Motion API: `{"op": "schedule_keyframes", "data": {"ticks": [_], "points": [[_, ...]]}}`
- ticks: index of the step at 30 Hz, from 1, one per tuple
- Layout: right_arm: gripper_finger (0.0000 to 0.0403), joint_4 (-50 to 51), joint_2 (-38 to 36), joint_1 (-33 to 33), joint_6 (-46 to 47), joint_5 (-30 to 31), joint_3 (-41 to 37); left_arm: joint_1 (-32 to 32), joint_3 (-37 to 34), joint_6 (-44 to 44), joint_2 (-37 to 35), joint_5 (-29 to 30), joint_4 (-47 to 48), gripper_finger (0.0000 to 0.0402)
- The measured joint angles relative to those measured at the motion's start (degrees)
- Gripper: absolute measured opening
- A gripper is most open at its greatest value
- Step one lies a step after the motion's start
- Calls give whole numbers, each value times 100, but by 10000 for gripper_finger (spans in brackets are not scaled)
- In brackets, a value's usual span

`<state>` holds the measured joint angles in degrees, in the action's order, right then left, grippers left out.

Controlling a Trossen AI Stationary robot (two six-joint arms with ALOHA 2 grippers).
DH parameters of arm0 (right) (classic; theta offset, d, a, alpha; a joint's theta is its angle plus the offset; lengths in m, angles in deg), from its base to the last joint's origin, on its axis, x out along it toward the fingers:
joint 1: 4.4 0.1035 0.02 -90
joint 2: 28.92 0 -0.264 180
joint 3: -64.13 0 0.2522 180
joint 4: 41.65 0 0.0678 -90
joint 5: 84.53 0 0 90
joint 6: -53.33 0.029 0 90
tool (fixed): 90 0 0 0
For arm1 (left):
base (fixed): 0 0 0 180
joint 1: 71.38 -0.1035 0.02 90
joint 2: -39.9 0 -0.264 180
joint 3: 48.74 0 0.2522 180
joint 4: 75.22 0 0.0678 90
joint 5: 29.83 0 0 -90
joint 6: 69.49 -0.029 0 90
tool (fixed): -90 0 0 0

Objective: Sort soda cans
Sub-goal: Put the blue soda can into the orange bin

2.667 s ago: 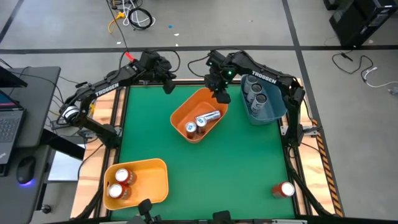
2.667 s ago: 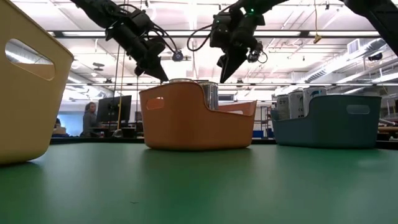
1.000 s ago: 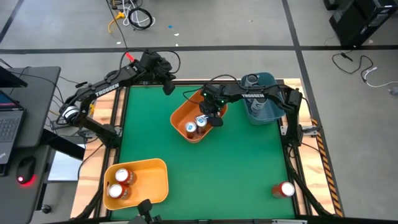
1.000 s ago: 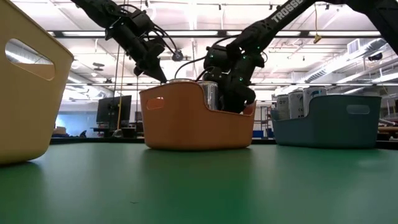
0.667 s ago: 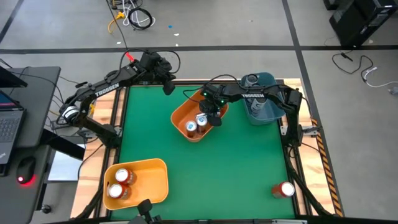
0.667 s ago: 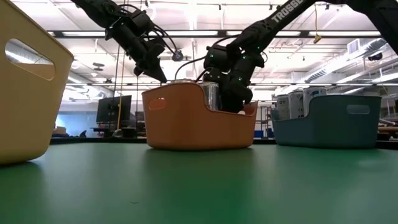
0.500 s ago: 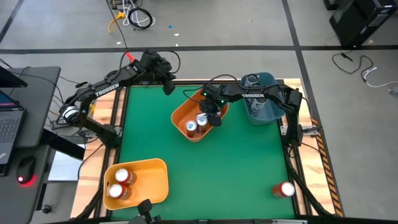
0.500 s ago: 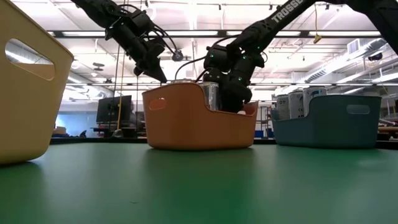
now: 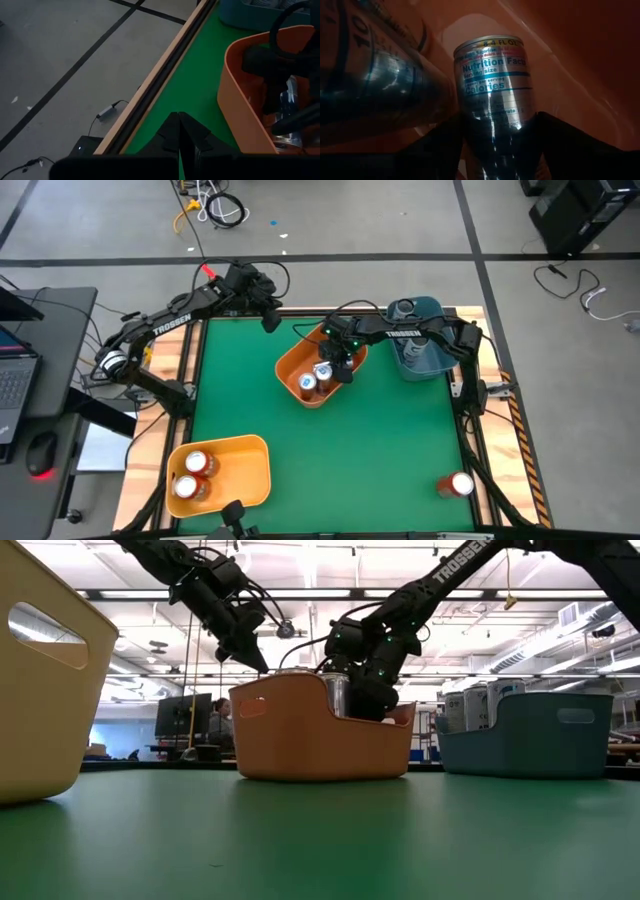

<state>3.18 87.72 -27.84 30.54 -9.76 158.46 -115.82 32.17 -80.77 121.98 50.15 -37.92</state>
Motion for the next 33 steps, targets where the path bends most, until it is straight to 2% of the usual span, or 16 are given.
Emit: {"op": "schedule_keyframes", "data": {"ticks": [4, 9, 14, 20, 24, 28, 33], "points": [[182, -35, -19, 0, -13, -2, -4, 0, 0, -14, 0, -3, -6, 1], [180, -242, -242, 7, -13, 188, -50, -2, 0, -16, 0, -7, -22, 1], [180, -595, -890, -51, -13, 630, -41, -2, -2, -9, 0, -26, -255, 1], [180, -1019, -1548, -241, 204, 691, -37, -2, -2, 125, 0, -399, -871, 1], [180, -1423, -1856, -320, 439, 480, -93, -2, -2, 280, 0, -688, -1092, 1], [180, -2015, -2080, -344, 566, 366, -659, 64, -2, 232, 0, -1041, -1122, 1], [180, -3787, -2723, -414, 1011, 204, -1927, 153, -3, 47, -35, -1412, -1247, 1]]}}
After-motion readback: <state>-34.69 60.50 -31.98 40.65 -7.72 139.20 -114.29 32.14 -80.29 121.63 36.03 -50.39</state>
